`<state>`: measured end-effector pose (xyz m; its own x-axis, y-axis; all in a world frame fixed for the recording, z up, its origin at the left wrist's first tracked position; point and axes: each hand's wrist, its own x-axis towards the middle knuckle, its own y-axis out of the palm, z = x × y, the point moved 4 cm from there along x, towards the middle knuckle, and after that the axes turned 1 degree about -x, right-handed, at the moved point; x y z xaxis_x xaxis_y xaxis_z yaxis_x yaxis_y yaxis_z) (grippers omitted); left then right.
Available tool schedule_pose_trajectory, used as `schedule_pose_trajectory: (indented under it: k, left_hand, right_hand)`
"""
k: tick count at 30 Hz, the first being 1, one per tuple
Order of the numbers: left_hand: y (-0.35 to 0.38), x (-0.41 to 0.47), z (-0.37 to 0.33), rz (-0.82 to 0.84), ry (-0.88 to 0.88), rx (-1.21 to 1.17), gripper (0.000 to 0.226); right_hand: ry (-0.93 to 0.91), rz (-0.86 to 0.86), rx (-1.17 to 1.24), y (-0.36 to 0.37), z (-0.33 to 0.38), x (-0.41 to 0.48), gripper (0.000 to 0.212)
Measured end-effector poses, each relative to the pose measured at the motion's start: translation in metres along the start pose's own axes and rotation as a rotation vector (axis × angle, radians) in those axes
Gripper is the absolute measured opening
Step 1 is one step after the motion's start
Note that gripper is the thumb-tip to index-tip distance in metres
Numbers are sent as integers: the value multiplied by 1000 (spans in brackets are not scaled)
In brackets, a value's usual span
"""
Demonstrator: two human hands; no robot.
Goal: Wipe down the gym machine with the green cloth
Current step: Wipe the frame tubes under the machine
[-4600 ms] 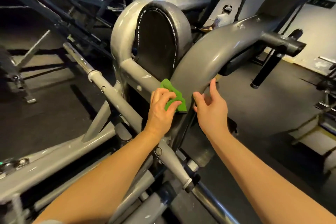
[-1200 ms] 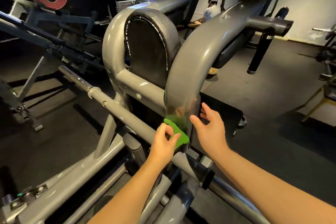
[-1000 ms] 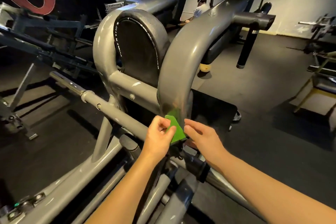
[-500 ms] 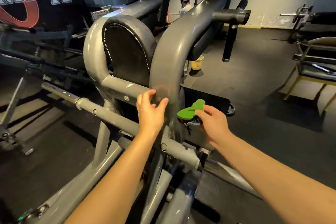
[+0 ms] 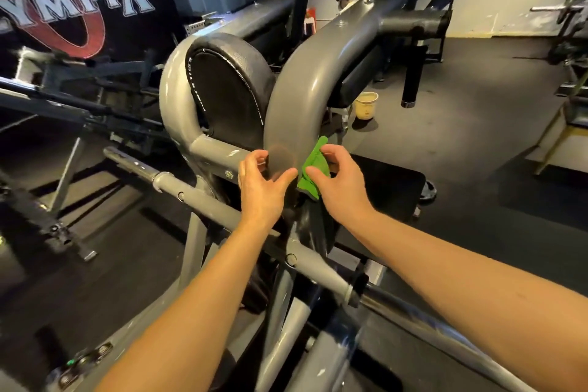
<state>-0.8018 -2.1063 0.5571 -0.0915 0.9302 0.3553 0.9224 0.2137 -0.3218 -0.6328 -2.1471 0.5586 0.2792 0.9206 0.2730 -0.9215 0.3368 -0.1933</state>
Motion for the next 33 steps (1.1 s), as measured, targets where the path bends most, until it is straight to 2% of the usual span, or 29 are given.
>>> schedule_pose_trajectory:
  k: [8,13,18,24,29,33]
  left_hand:
    - [9,-12,1,-55,-28,-27,57]
    - [14,-17,-1,-87,-38,-40,52]
    - [19,-23,10,-126,-68,-51,49]
    - [32,-41,43,-86,-198,40,42]
    - [39,-44,65,-106,-261,-13,36]
    - [45,-50,82,-100,-288,-29,32]
  right_hand:
    - [36,10,-22,8,-42,-2,34]
    - [93,61,-3,18,-84,-10,37]
    - [182,139,-85,31,-135,-20,42]
    - [396,226,-157,36,-179,-18,49]
    - [200,171,-50,24,-137,-2,43]
    - [161,201,-31,23,-137,1,46]
